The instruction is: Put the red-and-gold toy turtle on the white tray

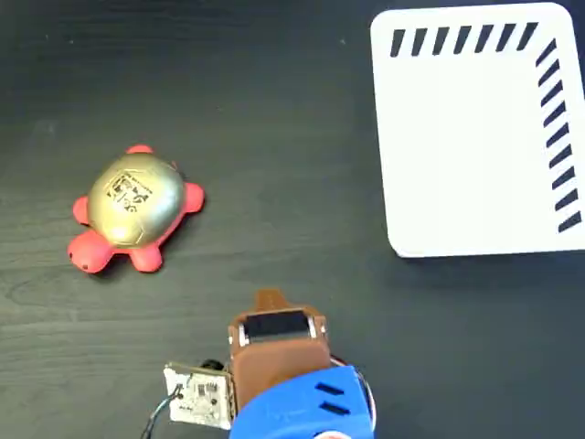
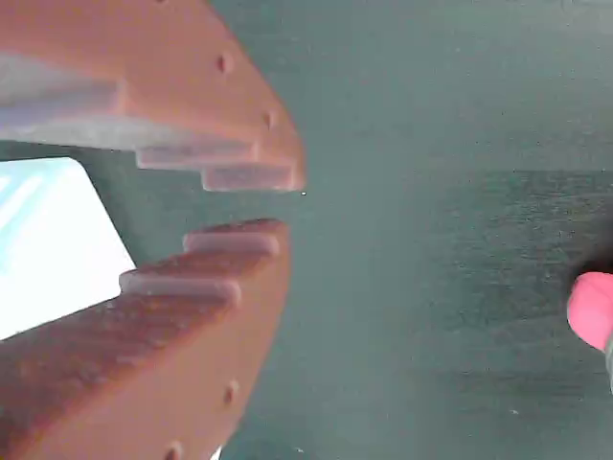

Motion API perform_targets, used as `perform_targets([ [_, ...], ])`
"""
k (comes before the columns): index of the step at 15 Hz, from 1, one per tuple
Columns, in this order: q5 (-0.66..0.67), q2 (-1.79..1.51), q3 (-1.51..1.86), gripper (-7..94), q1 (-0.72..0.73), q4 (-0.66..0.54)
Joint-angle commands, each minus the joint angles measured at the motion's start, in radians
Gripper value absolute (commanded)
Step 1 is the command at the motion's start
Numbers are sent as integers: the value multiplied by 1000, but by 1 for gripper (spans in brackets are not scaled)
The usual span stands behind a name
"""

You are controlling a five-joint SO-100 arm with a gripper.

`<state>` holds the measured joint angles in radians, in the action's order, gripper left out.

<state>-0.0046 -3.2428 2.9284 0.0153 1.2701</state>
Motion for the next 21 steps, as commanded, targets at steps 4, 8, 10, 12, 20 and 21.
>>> perform_targets([
  [4,-2,-6,-8,0,5,11],
  [8,-2,-6,-8,0,5,11],
  [10,-2,-6,-8,0,5,11],
  [12,-2,-6,-8,0,5,11],
  [20,11,-6,-8,0,17,11],
  [21,11,-6,-8,0,17,11],
])
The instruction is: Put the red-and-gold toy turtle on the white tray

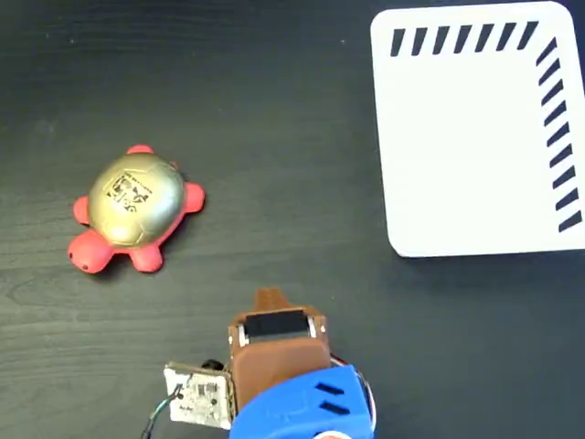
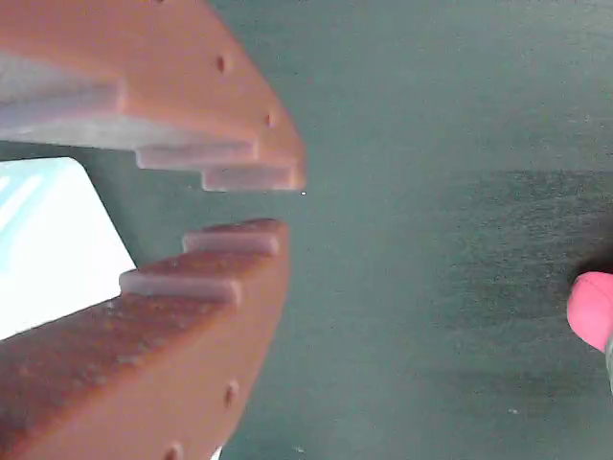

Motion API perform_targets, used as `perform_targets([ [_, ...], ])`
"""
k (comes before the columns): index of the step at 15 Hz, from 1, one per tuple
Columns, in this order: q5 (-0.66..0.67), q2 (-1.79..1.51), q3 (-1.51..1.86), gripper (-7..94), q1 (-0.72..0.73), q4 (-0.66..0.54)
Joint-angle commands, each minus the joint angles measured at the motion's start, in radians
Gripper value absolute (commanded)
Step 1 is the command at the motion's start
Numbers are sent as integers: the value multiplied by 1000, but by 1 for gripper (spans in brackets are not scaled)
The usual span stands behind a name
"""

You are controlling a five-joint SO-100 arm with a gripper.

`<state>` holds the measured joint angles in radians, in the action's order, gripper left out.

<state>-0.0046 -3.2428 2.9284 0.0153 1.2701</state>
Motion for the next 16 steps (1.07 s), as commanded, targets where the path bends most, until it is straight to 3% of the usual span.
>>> perform_targets([
  [1,21,-6,-8,0,26,11],
  [6,37,66,-28,0,83,-14],
  [10,218,629,-472,0,101,-133],
  [14,373,1183,-1062,0,170,137],
  [16,449,1355,-1207,0,198,210],
])
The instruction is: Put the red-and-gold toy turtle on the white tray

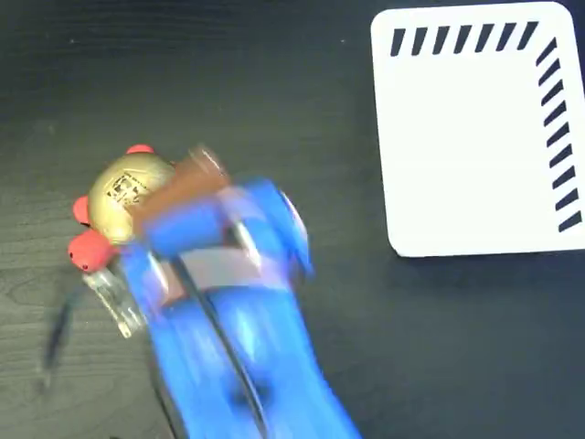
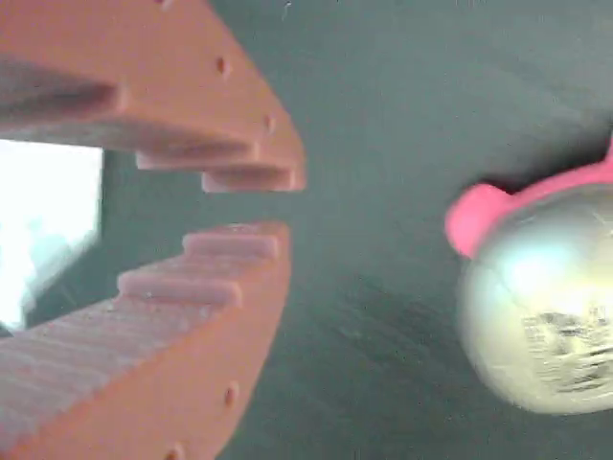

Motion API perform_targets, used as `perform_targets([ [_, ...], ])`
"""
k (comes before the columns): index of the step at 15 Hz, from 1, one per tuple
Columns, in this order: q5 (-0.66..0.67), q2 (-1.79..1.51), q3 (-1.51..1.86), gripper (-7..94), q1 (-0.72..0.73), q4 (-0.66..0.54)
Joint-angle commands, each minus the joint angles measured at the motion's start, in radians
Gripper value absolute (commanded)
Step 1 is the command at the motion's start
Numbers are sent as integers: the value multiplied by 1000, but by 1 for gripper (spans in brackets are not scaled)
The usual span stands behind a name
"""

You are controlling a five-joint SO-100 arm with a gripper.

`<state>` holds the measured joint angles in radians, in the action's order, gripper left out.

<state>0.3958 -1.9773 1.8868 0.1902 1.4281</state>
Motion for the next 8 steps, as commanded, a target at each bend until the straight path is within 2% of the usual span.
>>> perform_targets([
  [1,66,160,-215,0,34,69],
  [5,172,356,-362,2,55,110],
  [6,196,382,-403,6,57,127],
  [8,252,419,-474,20,60,163],
])
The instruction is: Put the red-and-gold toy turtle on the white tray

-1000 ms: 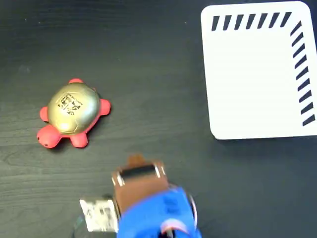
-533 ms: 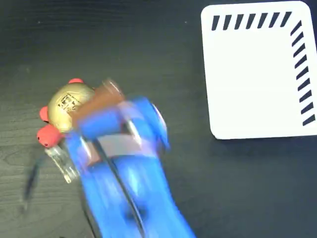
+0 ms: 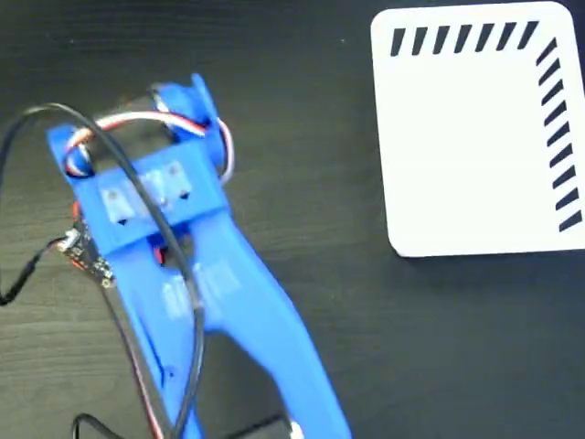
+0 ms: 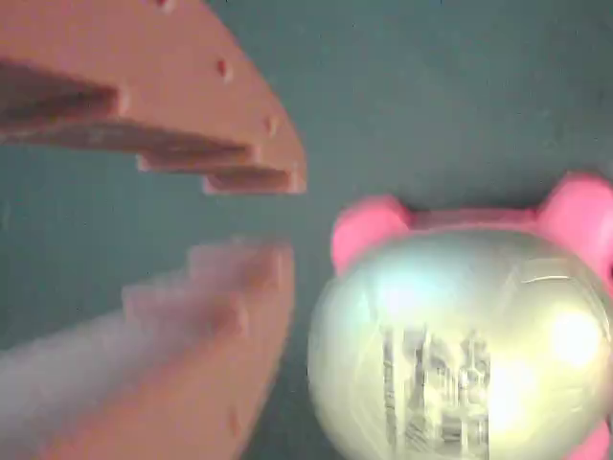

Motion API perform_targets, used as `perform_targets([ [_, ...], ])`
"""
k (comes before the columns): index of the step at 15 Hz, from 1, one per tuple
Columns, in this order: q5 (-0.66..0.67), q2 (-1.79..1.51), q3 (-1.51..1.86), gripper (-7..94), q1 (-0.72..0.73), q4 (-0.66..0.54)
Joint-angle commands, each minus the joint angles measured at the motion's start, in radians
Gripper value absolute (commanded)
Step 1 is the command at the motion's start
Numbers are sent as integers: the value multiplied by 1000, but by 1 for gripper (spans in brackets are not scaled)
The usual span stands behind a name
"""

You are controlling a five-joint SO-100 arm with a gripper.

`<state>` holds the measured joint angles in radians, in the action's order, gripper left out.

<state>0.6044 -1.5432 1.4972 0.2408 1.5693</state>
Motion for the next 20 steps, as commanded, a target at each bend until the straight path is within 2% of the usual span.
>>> perform_targets([
  [1,72,-2,-115,29,14,54],
  [2,78,9,-135,39,20,69],
  [3,92,20,-149,42,21,84],
  [5,156,38,-133,60,5,94],
  [6,170,51,-127,65,2,94],
  [10,129,64,-91,65,12,81],
  [15,31,29,106,65,34,-118],
  [20,-12,41,176,65,52,-230],
])
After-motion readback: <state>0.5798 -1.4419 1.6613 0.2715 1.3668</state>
